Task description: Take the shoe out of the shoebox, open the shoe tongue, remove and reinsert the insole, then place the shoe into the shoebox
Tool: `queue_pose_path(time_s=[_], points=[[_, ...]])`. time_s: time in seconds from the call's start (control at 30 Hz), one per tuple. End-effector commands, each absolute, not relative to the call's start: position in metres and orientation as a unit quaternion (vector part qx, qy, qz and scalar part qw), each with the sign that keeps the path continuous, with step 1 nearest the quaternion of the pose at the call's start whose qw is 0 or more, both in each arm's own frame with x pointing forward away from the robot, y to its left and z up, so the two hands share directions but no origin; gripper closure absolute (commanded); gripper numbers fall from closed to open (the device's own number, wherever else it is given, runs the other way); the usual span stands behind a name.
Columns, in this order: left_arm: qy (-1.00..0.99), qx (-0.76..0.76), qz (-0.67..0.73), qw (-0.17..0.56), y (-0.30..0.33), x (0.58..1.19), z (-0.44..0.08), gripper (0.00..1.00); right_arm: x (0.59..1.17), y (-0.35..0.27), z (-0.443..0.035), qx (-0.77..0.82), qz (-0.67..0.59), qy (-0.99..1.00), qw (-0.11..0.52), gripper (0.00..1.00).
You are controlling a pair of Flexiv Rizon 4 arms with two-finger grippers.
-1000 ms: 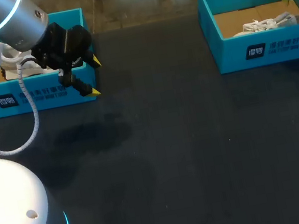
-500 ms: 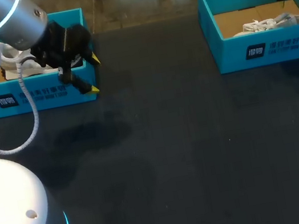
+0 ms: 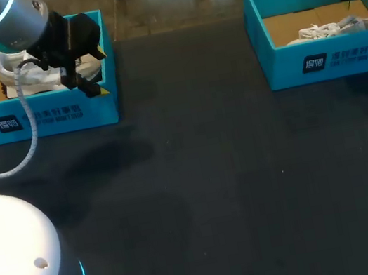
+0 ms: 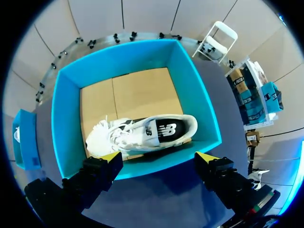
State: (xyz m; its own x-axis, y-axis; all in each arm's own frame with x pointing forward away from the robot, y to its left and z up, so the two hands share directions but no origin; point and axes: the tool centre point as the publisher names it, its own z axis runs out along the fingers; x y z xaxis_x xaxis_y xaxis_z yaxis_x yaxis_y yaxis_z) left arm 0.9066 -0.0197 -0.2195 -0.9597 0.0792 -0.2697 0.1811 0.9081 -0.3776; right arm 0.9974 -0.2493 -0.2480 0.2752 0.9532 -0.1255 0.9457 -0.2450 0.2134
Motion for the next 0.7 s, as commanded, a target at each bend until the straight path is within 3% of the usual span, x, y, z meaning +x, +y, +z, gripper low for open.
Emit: queue_pose_path(time_s=[0.03, 0.53, 0.7], points=[[0.964, 0.143, -0.183, 0.13, -0.003, 0.918, -0.22, 0.0, 0.997, -0.249, -0.248, 0.789, 0.016, 0.602, 0.124, 0.0], [0.863, 0.471, -0.156, 0.093, 0.072, 0.977, -0.208, 0.0, 0.997, -0.249, -0.248, 0.789, 0.016, 0.602, 0.124, 0.0], [0.85, 0.51, -0.089, 0.098, 0.087, 0.986, -0.208, 0.0, 0.997, -0.249, -0.248, 0.789, 0.016, 0.602, 0.124, 0.0]])
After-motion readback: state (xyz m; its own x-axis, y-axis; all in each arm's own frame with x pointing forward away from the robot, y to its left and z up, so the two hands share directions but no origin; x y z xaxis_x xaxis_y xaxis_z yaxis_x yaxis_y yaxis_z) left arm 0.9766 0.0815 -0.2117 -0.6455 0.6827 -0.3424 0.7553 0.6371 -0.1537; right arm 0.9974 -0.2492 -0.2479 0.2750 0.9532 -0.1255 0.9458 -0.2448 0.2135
